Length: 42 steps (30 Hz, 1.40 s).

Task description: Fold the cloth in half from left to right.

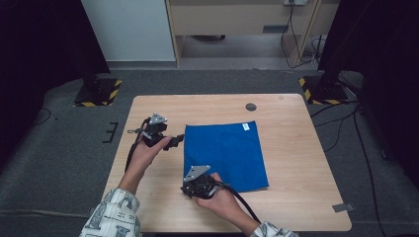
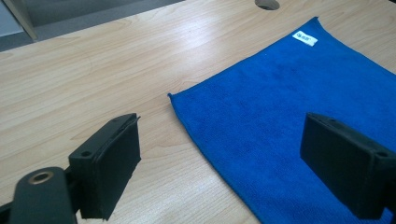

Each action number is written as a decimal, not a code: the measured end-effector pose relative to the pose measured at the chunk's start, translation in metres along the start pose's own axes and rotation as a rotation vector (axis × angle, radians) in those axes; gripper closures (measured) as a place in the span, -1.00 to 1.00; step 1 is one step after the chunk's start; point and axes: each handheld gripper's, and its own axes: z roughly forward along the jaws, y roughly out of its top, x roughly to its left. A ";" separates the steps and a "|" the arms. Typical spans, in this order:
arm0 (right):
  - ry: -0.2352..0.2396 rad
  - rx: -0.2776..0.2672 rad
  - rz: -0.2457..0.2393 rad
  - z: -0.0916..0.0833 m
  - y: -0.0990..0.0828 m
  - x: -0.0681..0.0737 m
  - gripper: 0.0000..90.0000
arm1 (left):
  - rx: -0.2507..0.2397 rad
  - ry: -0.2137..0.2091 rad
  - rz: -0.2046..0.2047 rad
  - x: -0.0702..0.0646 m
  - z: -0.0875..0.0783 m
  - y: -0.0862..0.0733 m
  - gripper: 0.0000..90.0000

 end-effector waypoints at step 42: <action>-0.067 -0.054 0.063 0.013 0.010 0.020 0.93 | 0.044 -0.009 -0.012 0.030 0.050 -0.011 -0.31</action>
